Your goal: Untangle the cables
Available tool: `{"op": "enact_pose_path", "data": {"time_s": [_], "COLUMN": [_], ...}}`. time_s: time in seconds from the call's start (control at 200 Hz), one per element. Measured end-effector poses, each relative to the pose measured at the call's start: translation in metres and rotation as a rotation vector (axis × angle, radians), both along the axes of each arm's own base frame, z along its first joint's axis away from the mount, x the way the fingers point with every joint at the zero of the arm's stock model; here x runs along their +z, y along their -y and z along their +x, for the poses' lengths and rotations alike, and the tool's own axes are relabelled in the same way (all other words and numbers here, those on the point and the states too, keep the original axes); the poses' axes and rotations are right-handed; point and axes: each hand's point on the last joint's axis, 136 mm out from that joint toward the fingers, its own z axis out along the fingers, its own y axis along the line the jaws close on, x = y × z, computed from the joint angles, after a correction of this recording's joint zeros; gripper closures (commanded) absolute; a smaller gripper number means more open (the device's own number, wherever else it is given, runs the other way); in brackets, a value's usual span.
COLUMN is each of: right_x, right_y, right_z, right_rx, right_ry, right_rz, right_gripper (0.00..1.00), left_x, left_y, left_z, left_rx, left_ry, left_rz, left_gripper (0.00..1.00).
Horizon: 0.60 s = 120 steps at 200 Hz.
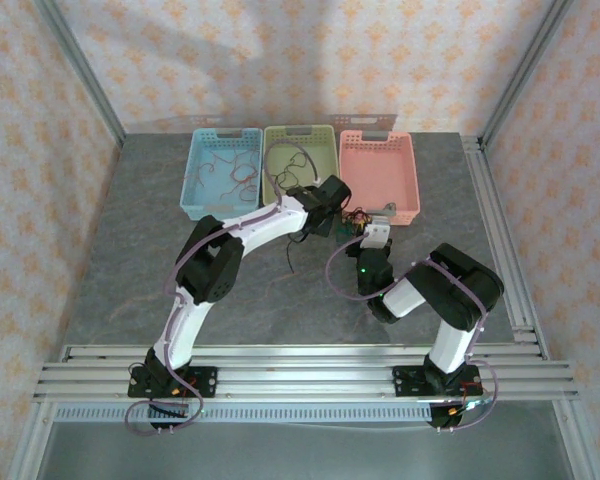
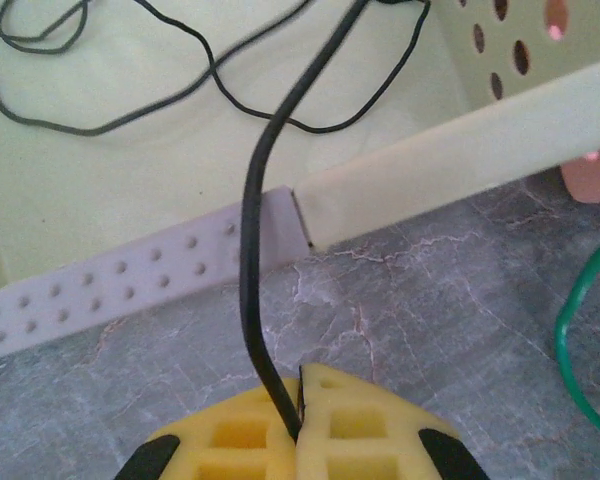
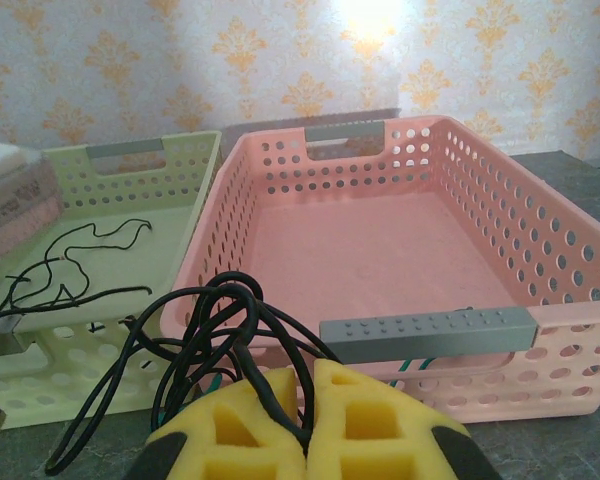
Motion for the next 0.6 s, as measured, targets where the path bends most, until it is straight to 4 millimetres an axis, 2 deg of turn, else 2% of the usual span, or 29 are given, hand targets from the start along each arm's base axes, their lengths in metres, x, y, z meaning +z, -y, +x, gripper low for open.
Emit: {"op": "enact_pose_path", "data": {"time_s": [0.14,0.27,0.465,0.535,0.601], "right_x": [0.000,0.000,-0.001,-0.001,-0.001], "right_y": [-0.001,-0.002,-0.003,-0.003,-0.003], "right_z": [0.000,0.000,0.000,0.000,0.000], "right_rx": [0.004,0.011,0.014,0.015,0.019], "right_ry": [0.000,-0.001,-0.002,-0.002,-0.002], "right_rz": [0.000,0.001,0.001,0.000,0.001], "right_gripper": [1.00,1.00,1.00,1.00,1.00], "left_x": [0.029,0.073,0.139,0.155,0.162], "left_y": [-0.006,-0.006,0.002,0.000,-0.003], "left_z": [-0.004,0.002,0.031,0.048,0.067], "left_rx": [-0.012,-0.020,-0.002,0.022,0.048], "left_ry": [0.027,0.094,0.230,0.270,0.298], "left_rz": [0.000,-0.016,-0.091,-0.120,-0.137], "left_gripper": [1.00,1.00,1.00,1.00,1.00]}}
